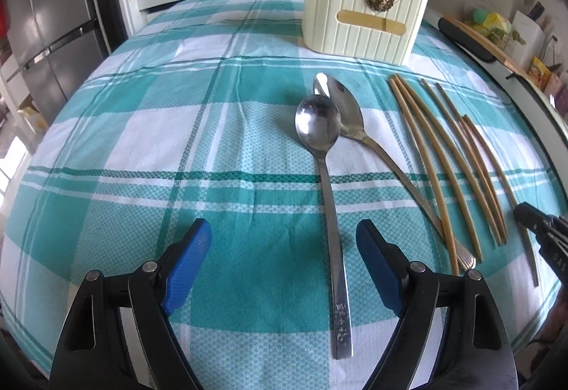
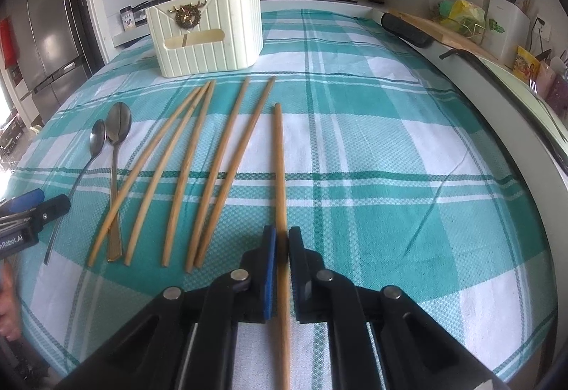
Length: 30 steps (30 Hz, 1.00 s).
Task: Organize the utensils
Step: 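Grasp another wooden chopstick with the right tool while the left tool grasps a steel spoon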
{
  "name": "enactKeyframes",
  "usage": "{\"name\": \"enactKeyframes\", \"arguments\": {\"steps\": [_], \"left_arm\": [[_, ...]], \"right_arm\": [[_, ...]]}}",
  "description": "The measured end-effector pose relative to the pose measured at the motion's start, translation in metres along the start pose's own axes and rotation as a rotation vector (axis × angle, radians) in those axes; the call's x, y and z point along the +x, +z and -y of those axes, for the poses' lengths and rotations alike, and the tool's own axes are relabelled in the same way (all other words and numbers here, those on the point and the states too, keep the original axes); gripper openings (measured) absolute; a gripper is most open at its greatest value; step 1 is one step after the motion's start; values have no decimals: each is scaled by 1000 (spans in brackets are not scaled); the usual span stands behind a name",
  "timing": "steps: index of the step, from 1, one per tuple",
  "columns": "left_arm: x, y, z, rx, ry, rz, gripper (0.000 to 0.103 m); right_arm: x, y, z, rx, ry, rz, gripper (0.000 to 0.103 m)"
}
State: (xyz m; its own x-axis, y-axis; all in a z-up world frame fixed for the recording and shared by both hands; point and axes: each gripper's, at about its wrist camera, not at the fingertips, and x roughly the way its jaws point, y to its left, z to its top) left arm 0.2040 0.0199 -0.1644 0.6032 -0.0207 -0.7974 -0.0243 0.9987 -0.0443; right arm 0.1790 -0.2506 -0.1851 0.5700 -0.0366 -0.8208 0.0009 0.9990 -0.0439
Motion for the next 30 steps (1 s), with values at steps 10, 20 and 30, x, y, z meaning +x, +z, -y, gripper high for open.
{"name": "enactKeyframes", "arguments": {"steps": [10,20,30], "left_arm": [[26,26,11,61,21,-15,83],[35,42,6,49,-8,-21,82],[44,52,12,66,-3,-4,80]], "right_arm": [[7,11,4,-12,60,-28,30],[34,46,-2,-121,92,-91,30],[63,82,3,-158,127,-136,30]]}}
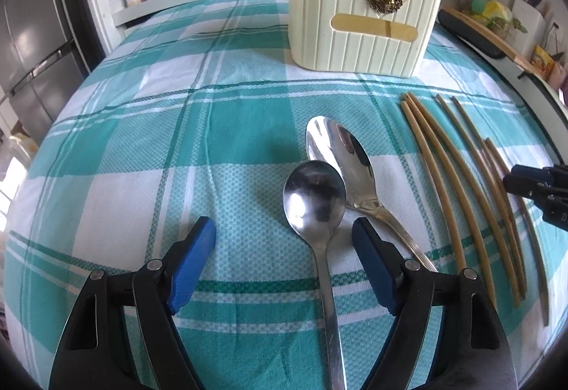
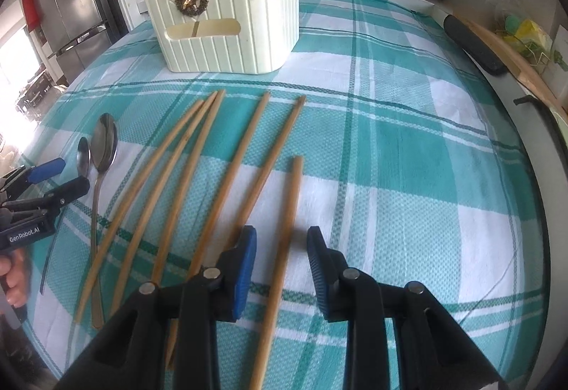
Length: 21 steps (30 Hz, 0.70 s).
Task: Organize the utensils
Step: 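Grasp another wooden chopstick with the right tool while the left tool grasps a steel spoon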
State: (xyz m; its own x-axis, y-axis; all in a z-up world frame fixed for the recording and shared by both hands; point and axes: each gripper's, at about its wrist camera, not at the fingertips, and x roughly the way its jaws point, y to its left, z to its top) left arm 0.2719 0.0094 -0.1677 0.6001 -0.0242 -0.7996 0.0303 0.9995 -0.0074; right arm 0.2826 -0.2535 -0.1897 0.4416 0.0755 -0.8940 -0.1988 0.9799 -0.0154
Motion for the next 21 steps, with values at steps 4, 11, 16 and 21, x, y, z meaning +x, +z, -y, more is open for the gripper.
{"name": "enactKeyframes", "arguments": {"steps": [4,11,16,21], "left_arm": [[5,6,0,-2,9,4,75],[4,9,10,60,-41,36,36],[4,11,11,69,-52,47,36],[-9,14,2,39,-91,71,36]], "right_arm": [[8,16,3,-5,16,-15,30],[21,36,-2,-65,-15,-48,14],[21,38,6,-21,5,-47,9],[1,34,19,82,74,12,8]]}}
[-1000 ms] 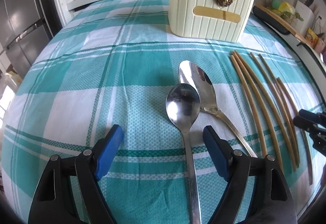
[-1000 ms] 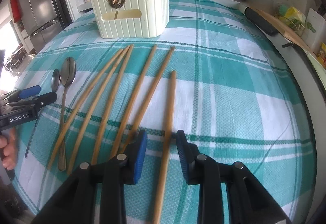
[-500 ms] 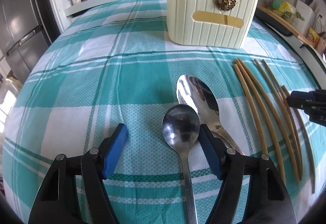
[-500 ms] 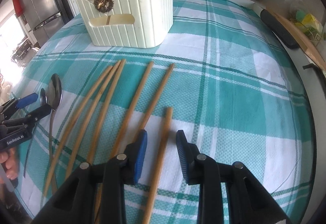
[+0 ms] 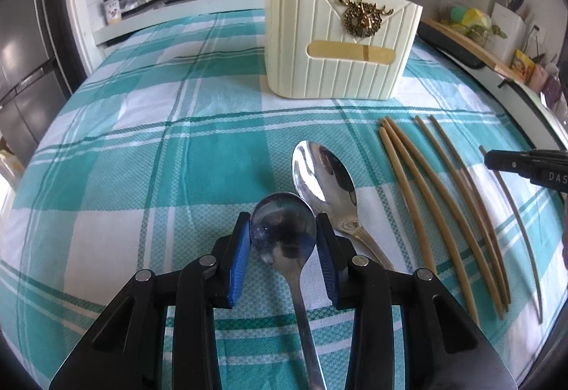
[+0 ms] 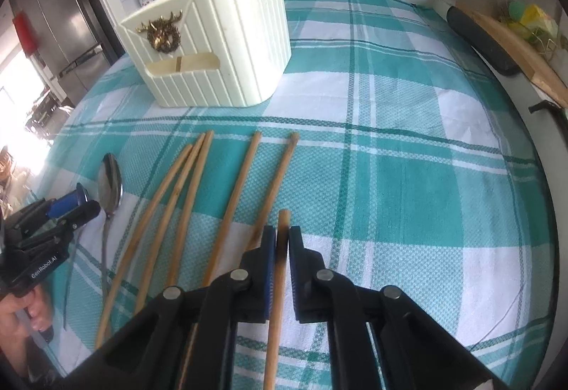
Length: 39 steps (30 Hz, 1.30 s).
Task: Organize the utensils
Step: 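Grasp another wooden chopstick with the right tool while the left tool grasps a steel spoon, then lift the spoon and chopstick and carry both over the cream caddy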
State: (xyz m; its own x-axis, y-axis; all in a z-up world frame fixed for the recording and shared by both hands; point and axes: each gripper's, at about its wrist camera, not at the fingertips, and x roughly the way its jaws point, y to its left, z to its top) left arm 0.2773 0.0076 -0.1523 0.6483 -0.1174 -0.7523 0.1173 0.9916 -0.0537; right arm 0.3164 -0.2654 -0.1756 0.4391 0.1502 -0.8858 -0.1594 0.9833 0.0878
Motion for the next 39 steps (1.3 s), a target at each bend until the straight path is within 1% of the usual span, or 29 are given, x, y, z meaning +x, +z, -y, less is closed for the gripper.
{"name": "enactKeyframes", "arguments": {"steps": [4,10,14,19,24,29,35,39], "left_arm": [[-22,7,-3,-11,-23,40,36],[-60,15,-7,-28,-51,113,36],[-82,20,-9,-31,-59,160,36],[-100,23,-10,-40,-74,200,36],[-112,25,-11,-57,-103,222,36],[-120,28,-13,-60,-110,233,36],[-127,30,-15,-80,-124,243,36],[-135,34,-13,-71,-131,251,35]], "right_arm": [[-34,-1,2,42,45,77,7],[-93,-1,-5,43,87,209,7],[-130,-6,-11,26,92,294,7],[-164,-15,-17,14,81,373,7],[-183,-25,-24,-11,52,426,7],[-204,-33,-31,-32,29,507,7],[-215,-34,-34,-29,30,537,7],[-217,-34,-35,-25,29,549,7]]}}
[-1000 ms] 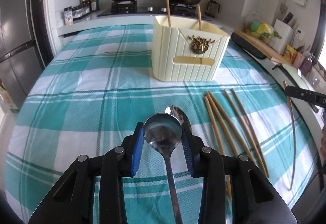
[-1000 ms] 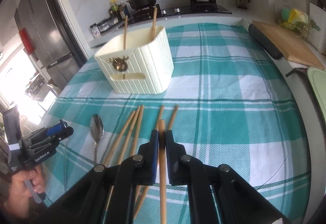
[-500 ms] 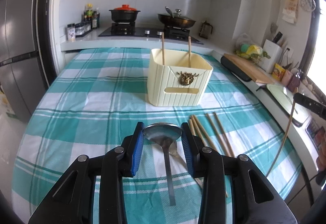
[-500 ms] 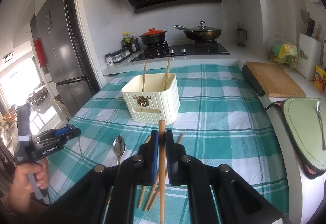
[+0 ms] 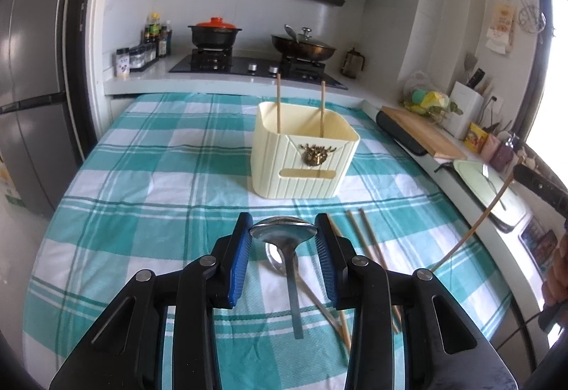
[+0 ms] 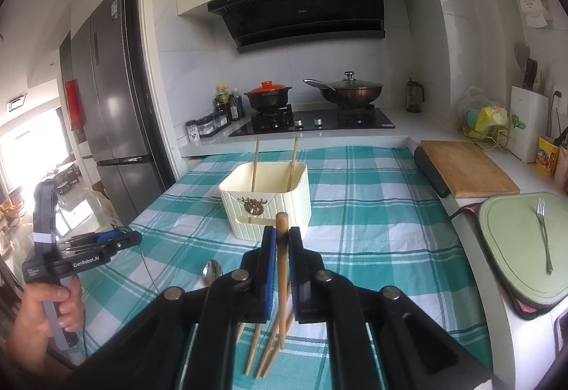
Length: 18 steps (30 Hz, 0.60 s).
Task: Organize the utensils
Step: 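Lift the spoon and chopstick and carry both over the cream caddy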
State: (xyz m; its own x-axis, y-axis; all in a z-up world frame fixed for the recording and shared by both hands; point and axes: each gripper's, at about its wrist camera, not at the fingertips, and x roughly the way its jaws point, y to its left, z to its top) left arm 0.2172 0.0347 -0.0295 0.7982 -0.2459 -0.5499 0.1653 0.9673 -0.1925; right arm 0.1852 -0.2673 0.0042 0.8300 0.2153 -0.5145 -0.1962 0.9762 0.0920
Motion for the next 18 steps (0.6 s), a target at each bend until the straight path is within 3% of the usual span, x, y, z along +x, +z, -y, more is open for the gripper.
{"name": "enactKeyframes", "arguments": {"steps": [18], "left_arm": [[-10,58,-3,5,-64,39,35]], "right_arm": [[3,41,2,-3,18,45,7]]}}
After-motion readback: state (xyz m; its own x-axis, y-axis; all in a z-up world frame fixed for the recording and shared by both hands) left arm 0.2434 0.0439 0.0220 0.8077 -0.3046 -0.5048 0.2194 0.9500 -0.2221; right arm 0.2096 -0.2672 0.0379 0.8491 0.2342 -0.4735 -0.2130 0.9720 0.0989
